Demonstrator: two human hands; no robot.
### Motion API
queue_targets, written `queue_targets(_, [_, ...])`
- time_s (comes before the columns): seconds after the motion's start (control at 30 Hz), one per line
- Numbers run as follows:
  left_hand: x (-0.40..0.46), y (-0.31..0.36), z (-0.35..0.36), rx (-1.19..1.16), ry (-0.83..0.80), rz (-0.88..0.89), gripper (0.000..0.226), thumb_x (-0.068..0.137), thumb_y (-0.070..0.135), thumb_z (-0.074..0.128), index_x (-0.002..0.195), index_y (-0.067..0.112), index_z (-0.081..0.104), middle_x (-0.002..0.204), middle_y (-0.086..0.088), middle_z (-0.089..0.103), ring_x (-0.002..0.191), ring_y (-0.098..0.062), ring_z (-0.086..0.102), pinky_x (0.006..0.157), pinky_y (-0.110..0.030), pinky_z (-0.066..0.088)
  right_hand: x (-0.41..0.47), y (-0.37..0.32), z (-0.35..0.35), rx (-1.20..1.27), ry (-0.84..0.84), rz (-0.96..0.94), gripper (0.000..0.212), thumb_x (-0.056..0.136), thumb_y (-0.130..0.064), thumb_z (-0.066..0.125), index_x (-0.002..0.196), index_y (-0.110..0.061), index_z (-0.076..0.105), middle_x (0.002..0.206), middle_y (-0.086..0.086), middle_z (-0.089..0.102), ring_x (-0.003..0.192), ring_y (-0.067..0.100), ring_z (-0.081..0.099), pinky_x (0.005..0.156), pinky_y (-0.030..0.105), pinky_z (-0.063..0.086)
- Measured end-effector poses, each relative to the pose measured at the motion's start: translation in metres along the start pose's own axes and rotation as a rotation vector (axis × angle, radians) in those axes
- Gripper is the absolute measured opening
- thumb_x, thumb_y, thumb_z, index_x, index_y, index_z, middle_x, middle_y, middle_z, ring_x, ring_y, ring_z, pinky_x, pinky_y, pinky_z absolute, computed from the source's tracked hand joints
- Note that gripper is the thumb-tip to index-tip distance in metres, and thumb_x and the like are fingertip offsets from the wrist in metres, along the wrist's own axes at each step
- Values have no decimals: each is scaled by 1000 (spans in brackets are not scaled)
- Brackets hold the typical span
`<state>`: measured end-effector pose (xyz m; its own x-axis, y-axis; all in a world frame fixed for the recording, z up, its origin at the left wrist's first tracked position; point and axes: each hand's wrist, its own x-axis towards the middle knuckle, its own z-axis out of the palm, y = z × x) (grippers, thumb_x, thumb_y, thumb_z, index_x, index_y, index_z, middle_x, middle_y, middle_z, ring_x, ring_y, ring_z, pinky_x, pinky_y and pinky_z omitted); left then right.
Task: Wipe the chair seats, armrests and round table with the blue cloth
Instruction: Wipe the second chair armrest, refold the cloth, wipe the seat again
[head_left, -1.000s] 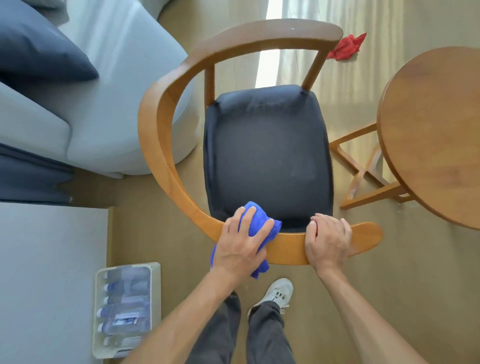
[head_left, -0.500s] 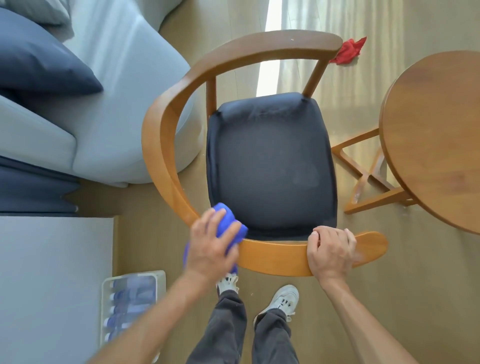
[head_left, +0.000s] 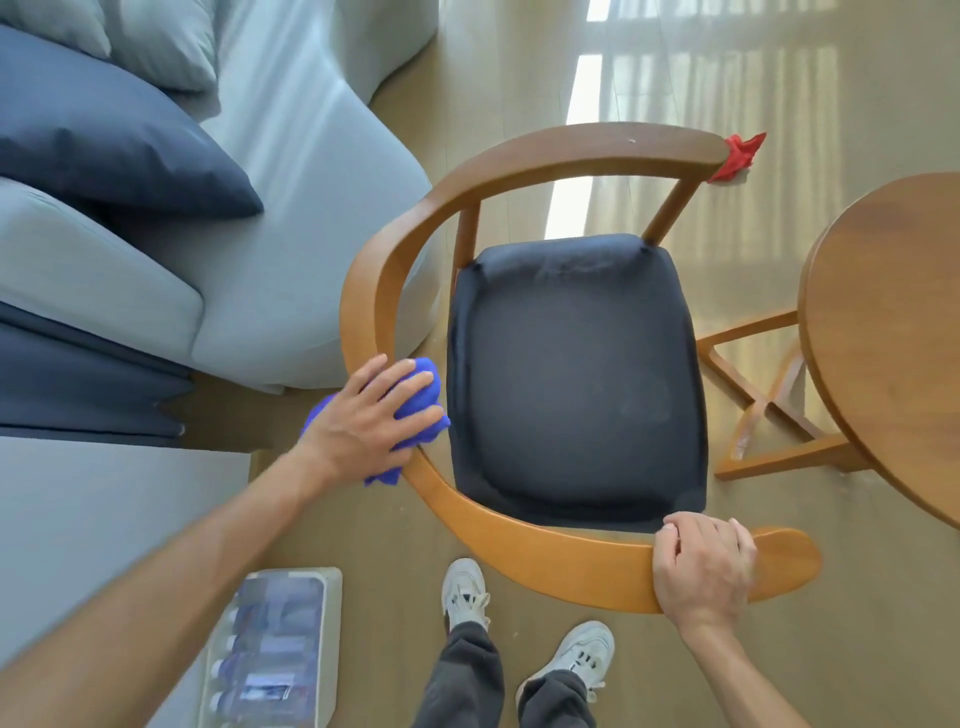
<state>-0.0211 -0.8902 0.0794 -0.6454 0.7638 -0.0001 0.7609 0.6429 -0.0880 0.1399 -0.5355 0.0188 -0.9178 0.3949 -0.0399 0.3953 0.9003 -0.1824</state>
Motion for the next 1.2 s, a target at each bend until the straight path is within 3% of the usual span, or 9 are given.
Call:
queue_targets(0.13, [28,-54,-14,-6,-150,-156,46,84,37,37,115,20,67,137,-15,52,132,-38,43,109,-61,25,2,-4,-2,8,-15,14,34,85,-23,39,75,-10,69,79,8,70,82,28,62,99,48,38])
queue_targets(0.27, [35,-44,-7,-48,-57,-293,41,85,36,41,104,15,71,131,-16,56,127,-40,45,106,-55,29,4,-8,-4,19,-46,27,33,86,-23,40,81,-10,71,87,7,71,89,27,62,101,47,37])
queue_targets(0.43, [0,54,17,-185,73,-343,28,77,25,58,97,12,72,124,-17,61,121,-40,50,102,-52,37,4,-8,-10,15,-78,24,55,89,-36,29,108,-7,72,122,12,66,118,30,57,106,47,33])
queue_targets(0.6, [1,152,21,-422,34,-441,31,78,26,57,102,14,74,122,-15,63,116,-39,55,95,-51,45,3,-6,-10,-12,-126,15,57,91,-38,26,126,-12,62,138,10,55,131,27,47,108,45,29])
queue_targets(0.77, [2,68,21,-215,93,-68,27,72,19,64,96,13,74,109,-18,67,104,-41,63,87,-47,52,2,-3,-8,-15,-135,5,56,91,-38,28,127,-12,62,138,10,55,129,28,48,106,47,32])
queue_targets(0.87, [10,1,17,-27,124,-116,25,80,21,58,98,12,72,117,-21,64,111,-43,58,93,-51,47,3,-3,-7,-25,-132,5,57,91,-39,27,125,-12,63,136,11,56,128,30,49,106,47,32])
queue_targets(1.0, [15,-1,17,-2,91,-197,24,78,21,59,98,12,70,122,-20,61,116,-43,55,96,-52,44,-1,-11,-16,-17,-172,-15,50,92,-37,36,121,-9,66,135,15,56,129,34,48,109,51,31])
queue_targets(1.1, [14,-3,14,-73,60,-222,42,70,22,75,110,11,68,127,-19,58,120,-41,53,100,-51,43,-6,-63,-20,180,-191,-266,40,86,-17,67,125,-12,62,141,9,50,132,31,45,110,47,37])
queue_targets(1.2, [11,-11,5,-109,105,-290,68,70,39,78,129,11,58,136,-23,49,128,-41,44,107,-54,36,4,-158,-29,427,-168,-503,53,85,-10,64,136,-17,52,149,3,42,139,21,36,114,33,29])
